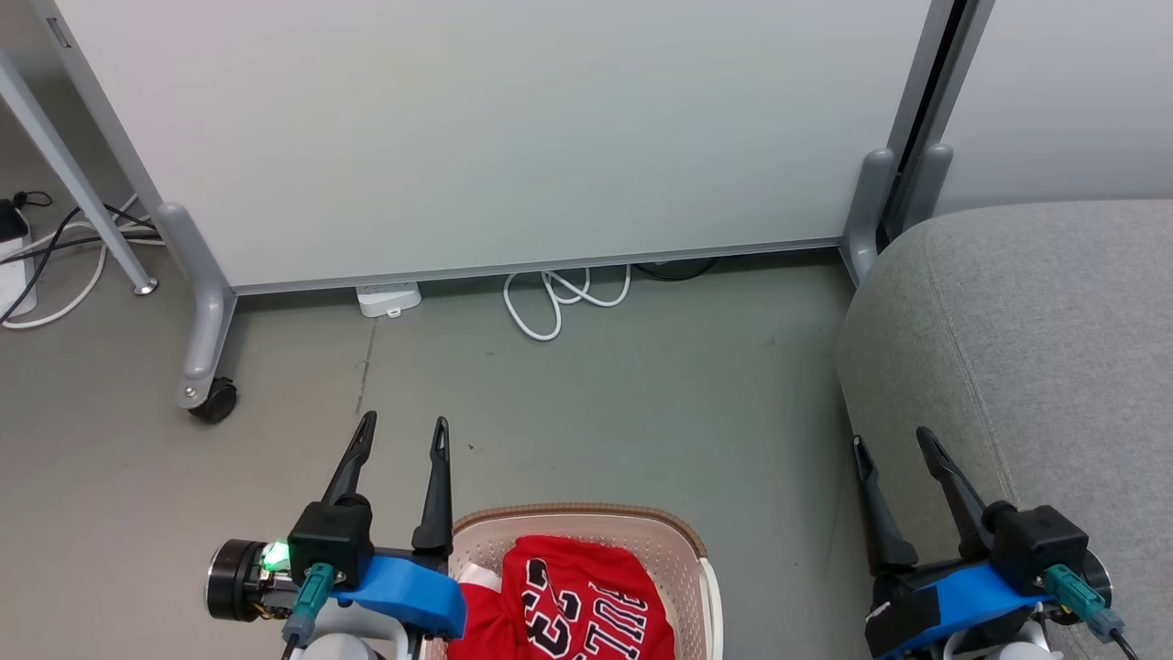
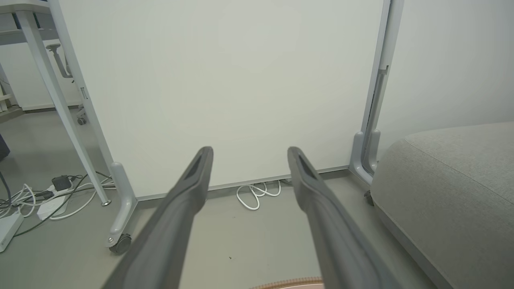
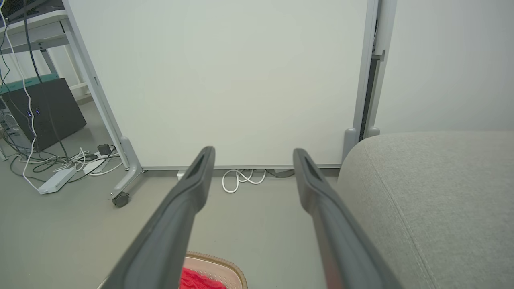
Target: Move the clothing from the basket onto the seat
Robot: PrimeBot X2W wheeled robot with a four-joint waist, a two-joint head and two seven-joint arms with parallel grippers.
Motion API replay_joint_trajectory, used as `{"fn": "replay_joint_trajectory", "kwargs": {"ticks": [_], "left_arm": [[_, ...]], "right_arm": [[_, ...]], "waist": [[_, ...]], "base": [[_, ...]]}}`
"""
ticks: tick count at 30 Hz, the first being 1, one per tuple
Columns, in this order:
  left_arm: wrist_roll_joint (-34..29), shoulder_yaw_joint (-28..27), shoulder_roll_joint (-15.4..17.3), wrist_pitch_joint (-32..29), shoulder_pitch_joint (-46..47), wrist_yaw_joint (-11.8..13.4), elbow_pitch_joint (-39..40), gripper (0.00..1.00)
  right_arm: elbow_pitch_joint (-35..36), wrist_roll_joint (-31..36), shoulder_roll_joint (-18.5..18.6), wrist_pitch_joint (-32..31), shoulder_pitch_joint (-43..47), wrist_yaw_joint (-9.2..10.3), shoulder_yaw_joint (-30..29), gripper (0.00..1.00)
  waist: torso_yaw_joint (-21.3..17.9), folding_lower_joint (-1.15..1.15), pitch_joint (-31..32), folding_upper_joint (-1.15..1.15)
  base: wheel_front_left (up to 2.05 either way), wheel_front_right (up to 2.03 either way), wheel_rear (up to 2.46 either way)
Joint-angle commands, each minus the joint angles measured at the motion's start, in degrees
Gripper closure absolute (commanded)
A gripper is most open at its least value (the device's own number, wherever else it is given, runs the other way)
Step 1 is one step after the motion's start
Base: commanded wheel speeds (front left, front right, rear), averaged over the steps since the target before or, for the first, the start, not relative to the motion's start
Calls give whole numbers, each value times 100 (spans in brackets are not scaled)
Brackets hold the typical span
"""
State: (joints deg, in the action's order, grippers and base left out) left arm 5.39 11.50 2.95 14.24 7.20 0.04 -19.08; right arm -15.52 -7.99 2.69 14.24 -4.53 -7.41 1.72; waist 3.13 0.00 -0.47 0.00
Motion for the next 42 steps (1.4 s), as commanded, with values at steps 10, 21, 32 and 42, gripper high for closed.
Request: {"fn": "replay_joint_trajectory", "kwargs": {"ticks": [10, 21, 32, 42], "left_arm": [[-286, 13, 8, 105, 67, 30, -37, 0], [-250, -43, 1, 105, 70, -13, -79, 0], [-236, -26, 8, 104, 232, -167, -481, 0], [-233, 172, 108, 104, 905, -555, -1452, 0]], "right_arm": [[-29, 334, 34, 105, -17, -14, 47, 0], [-47, 293, 32, 105, -6, -14, 60, 0], [-36, 291, 32, 104, -48, -14, 86, 0], [57, 316, 32, 102, -223, -14, 144, 0]], "waist": [[24, 0, 6, 0], [19, 0, 25, 0], [14, 0, 1, 0], [-161, 0, -398, 0]], "base": [[0, 0, 0], [0, 0, 0], [0, 0, 0], [0, 0, 0]]}}
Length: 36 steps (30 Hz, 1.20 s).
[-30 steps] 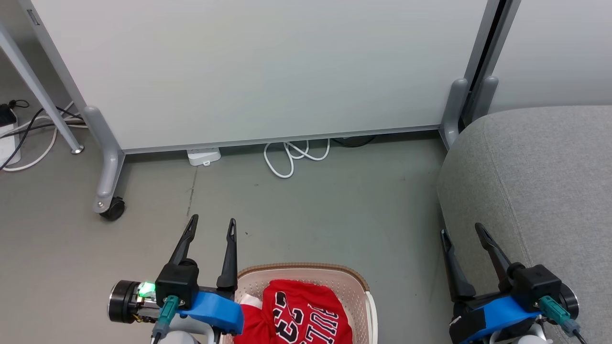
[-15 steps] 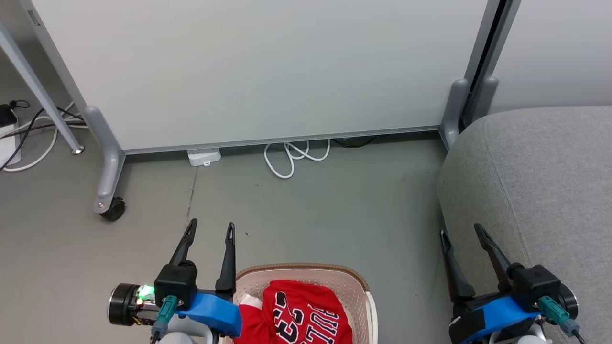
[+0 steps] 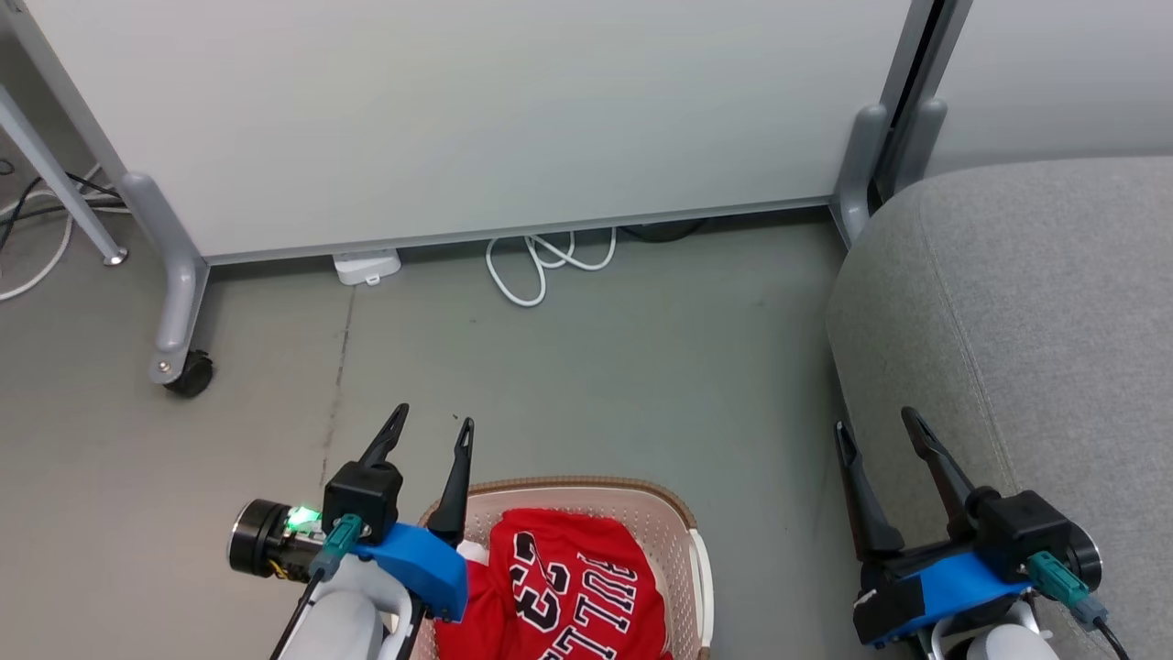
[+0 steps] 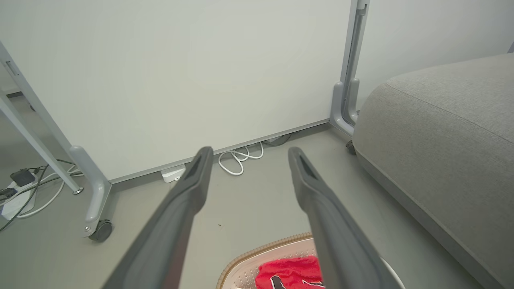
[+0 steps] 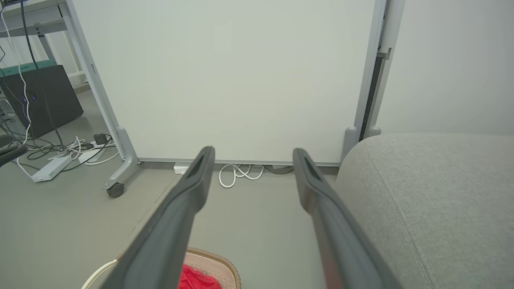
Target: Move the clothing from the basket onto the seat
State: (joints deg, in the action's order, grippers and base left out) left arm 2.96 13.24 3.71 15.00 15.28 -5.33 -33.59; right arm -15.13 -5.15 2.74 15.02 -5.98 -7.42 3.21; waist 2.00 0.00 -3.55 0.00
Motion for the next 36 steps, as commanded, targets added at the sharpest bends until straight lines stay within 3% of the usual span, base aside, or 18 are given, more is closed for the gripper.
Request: {"fn": "replay_joint_trajectory", "kwargs": {"ticks": [1, 12, 22, 27, 36], "left_arm": [[18, 22, 36, 28, 200, -36, -118, 0], [122, 608, 42, 23, 1322, -217, -1595, 0], [740, 1593, 38, -130, 2308, -211, -3021, 0], [1136, 2005, 86, -282, 2641, -211, -3372, 0], [1933, 2586, 187, -1122, 2924, -211, -3634, 0]], "right_arm": [[33, 39, 25, 24, -121, -13, -9, 0], [232, 52, 23, 23, -691, -13, 73, 0], [467, 87, 22, 23, -1281, -13, 165, 0], [590, 141, 22, 23, -1484, -12, 117, 0], [786, 168, 22, 23, -1776, -12, 114, 0]], "waist": [[-69, 0, -168, 0], [-403, 0, -1369, 0], [-691, 0, -2480, 0], [-704, 0, -2982, 0], [-699, 0, -3694, 0]], "base": [[0, 0, 0], [0, 0, 0], [0, 0, 0], [0, 0, 0], [0, 0, 0]]}}
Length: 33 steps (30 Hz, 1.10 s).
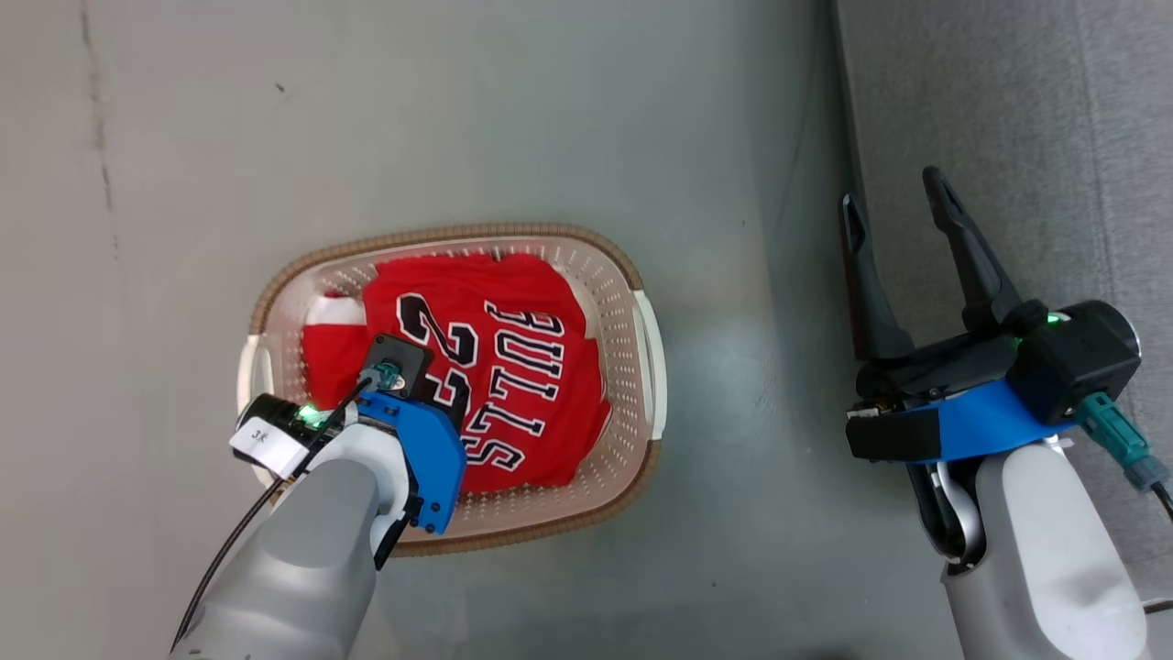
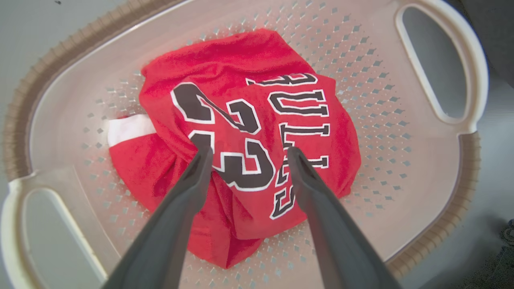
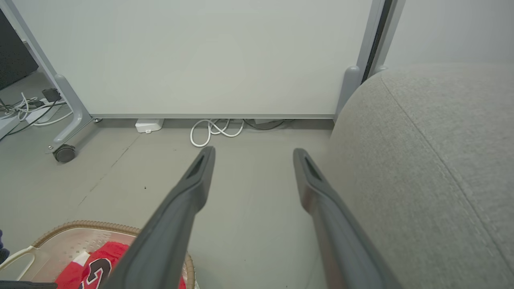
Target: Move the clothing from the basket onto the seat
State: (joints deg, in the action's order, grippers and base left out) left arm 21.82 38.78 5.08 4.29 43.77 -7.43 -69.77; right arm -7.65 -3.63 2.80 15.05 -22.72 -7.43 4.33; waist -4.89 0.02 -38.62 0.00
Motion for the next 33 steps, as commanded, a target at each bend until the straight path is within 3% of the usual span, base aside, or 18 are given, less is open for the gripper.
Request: {"fn": "replay_joint_trajectory", "kwargs": {"ticks": [1, 11, 29, 30, 31, 32, 33], "left_arm": [[134, 82, 66, -153, 106, -2, -18, 0], [861, 412, 200, -931, 393, -2, -44, 0], [1046, 878, 402, -1038, 1062, 46, -282, 0], [1034, 900, 399, -1041, 1074, 47, -298, 15], [1020, 919, 403, -982, 1090, 74, -308, 62], [998, 935, 402, -943, 1094, 85, -321, 100], [1017, 926, 391, -922, 1079, 81, -332, 100]], "right_arm": [[56, 10, 16, 20, -127, -11, 2, 0], [211, -51, 16, 21, -272, -11, 6, 0], [413, -149, 15, 21, -391, -11, 34, 0], [415, -150, 15, 21, -394, -11, 26, 0], [417, -152, 15, 21, -398, -11, 21, 0], [416, -153, 15, 21, -401, -11, 15, 0], [413, -151, 16, 21, -403, -11, 3, 0]], "waist": [[-12, -2, -248, 0], [-76, -2, -773, 0], [-298, -2, -1480, 0], [-299, -2, -1486, 0], [-300, -2, -1488, 0], [-299, -2, -1484, 0], [-293, -2, -1475, 0]], "base": [[0, 0, 0], [0, 0, 0], [0, 0, 0], [0, 0, 0], [0, 0, 0], [0, 0, 0], [0, 0, 0]]}}
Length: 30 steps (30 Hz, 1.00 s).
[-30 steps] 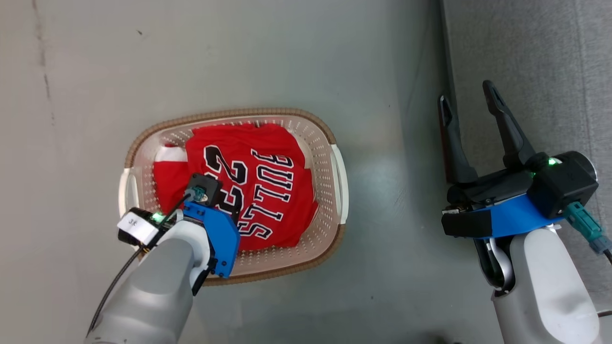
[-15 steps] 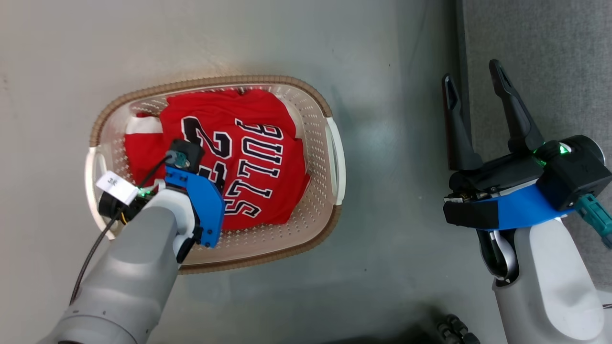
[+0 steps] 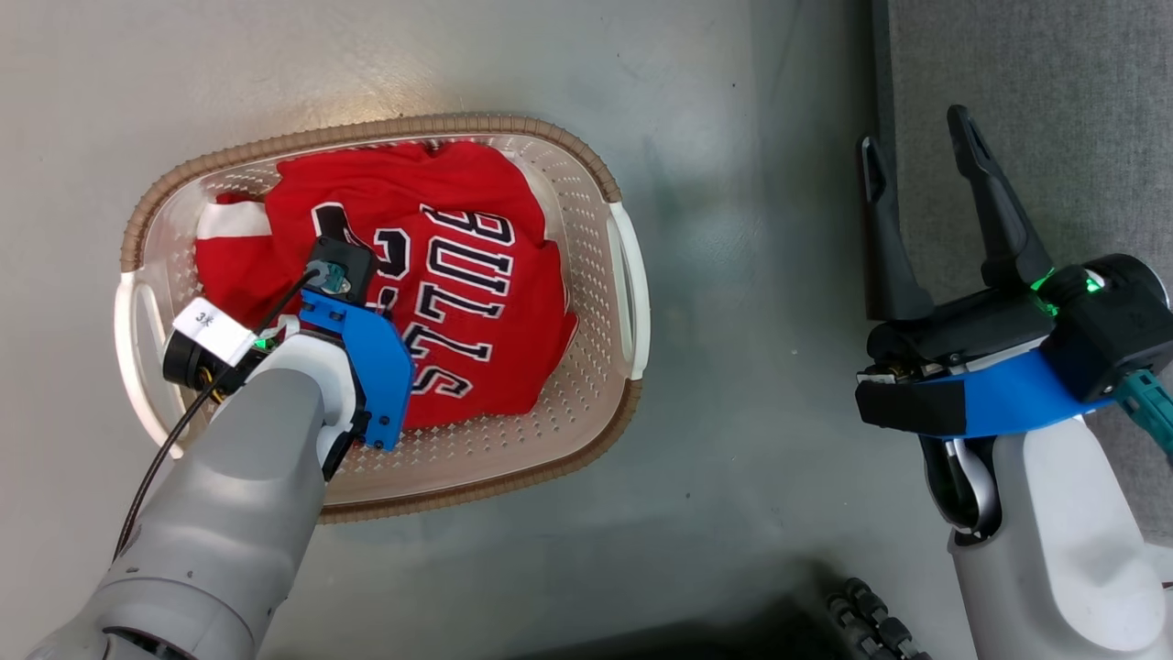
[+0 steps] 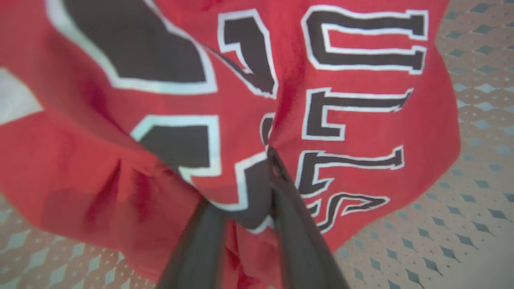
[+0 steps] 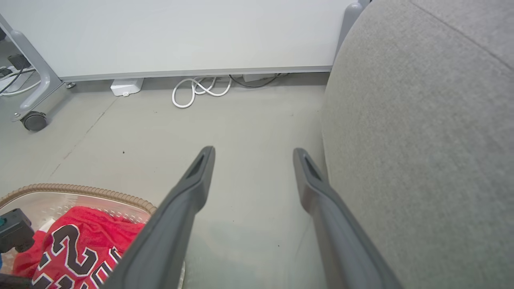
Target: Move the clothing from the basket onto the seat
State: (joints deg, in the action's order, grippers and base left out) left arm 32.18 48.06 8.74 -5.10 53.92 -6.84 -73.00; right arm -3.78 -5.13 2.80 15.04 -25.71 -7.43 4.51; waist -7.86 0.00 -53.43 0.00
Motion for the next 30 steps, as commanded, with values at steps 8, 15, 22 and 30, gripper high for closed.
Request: {"fn": "replay_joint_trajectory", "kwargs": {"ticks": [8, 15, 22, 30], "left_arm": [[-2, 75, -118, 507, 21, -23, -36, 100], [110, 136, -301, 1094, -176, -61, -2, 100], [285, 151, -422, 1690, -479, -60, 77, 100], [497, 131, -425, 2003, -820, -61, 352, 100]], "right_arm": [[-4, 87, 16, 22, -97, -11, -92, 0], [-86, 190, 16, 22, 51, -11, -143, 0], [-204, 260, 37, 22, 262, -10, -173, 0], [-384, 258, 64, 22, 597, -7, -181, 0]], "waist": [[163, 0, 256, 0], [358, 0, 756, 0], [536, 0, 1442, 0], [712, 0, 2300, 0]], "base": [[0, 0, 0], [0, 0, 0], [0, 0, 0], [0, 0, 0]]}}
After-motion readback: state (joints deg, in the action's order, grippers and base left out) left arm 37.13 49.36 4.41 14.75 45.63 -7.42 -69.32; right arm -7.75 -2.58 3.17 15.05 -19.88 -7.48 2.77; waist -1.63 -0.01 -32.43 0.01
